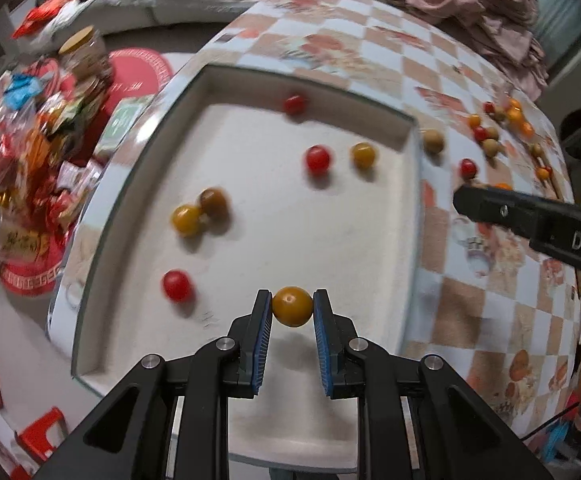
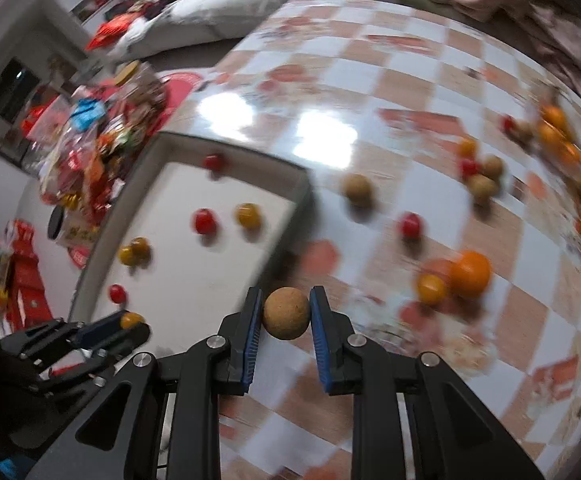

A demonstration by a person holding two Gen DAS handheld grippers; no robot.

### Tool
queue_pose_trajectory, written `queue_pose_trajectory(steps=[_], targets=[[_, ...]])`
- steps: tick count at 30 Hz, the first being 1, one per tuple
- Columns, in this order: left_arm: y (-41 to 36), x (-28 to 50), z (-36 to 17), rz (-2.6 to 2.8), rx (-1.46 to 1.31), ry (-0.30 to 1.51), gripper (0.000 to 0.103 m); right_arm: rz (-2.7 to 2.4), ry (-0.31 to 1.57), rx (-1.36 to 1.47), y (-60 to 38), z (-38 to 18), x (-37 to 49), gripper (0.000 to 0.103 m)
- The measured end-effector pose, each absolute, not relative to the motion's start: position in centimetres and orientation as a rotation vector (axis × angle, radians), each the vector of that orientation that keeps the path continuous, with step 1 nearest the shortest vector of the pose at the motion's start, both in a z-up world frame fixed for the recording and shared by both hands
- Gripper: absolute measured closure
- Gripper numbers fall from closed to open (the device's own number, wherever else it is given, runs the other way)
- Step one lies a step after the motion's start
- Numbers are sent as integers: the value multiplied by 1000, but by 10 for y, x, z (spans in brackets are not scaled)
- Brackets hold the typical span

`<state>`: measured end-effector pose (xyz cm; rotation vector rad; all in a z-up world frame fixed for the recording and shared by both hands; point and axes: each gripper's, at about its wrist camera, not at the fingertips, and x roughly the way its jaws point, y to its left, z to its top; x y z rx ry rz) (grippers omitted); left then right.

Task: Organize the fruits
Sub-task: 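Carry both fruits over the white tray and open both tools to release them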

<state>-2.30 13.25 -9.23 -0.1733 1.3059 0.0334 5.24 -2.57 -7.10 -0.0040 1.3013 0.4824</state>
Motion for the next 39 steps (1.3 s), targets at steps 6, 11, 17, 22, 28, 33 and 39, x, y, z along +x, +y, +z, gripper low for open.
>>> queue_pose_trajectory(steps=[6, 11, 17, 22, 28, 33, 39], targets=[[153, -35, -107, 76, -201, 1331, 81, 560, 1324, -58, 21, -81, 55, 77], [162, -37, -115, 101, -214, 1339, 81, 582, 1354, -119, 50, -99, 57, 77], [164, -34, -120, 110, -219, 1339, 81, 564, 1356, -196, 63, -112, 62, 77], [162, -31, -120, 112, -206, 1336, 81, 542, 1348, -237, 67, -119, 66, 77], [160, -31, -123, 112, -198, 1343, 81, 531, 1345, -262, 69, -126, 64, 76], [158, -32, -124, 113, -173, 1349, 80, 539, 1326, -305, 72, -126, 60, 76], [156, -31, -123, 111, -156, 1363, 80, 550, 1336, -293, 77, -126, 60, 63]])
